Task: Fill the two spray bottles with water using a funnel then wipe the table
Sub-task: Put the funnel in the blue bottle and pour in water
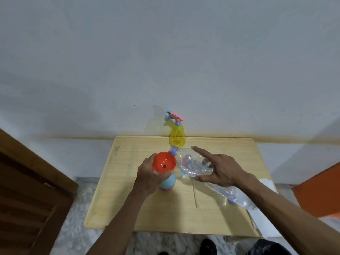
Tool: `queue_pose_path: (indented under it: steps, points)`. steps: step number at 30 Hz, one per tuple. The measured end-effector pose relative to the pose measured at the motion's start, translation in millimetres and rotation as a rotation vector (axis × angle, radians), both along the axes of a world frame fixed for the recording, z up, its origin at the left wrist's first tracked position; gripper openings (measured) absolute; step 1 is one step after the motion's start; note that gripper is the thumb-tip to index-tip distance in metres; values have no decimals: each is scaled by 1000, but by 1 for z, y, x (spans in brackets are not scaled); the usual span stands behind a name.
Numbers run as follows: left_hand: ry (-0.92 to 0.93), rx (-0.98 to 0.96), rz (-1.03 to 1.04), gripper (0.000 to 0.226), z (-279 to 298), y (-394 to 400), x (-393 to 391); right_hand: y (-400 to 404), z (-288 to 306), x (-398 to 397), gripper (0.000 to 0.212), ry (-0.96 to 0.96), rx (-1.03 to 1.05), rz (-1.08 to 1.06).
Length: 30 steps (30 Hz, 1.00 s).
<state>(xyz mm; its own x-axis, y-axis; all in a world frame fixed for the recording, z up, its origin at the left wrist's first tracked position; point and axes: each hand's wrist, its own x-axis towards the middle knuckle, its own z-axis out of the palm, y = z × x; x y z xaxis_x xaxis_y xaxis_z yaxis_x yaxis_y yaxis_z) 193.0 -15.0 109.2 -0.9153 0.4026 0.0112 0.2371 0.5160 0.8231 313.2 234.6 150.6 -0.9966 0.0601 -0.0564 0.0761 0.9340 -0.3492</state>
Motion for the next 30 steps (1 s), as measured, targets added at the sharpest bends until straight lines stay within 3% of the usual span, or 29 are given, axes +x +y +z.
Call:
queue_pose_path:
  steps: [6,10,30]
  points:
    - [12,-23,9,81,-1,2,1,1,13,16,102,325,-386,-324]
    - [36,-20,5,84,-6,1,0,9,15,20,106,506,-494,-540]
    - [-42,14,55,94,-10,3,7,3,-33,38,103,604,-662,-871]
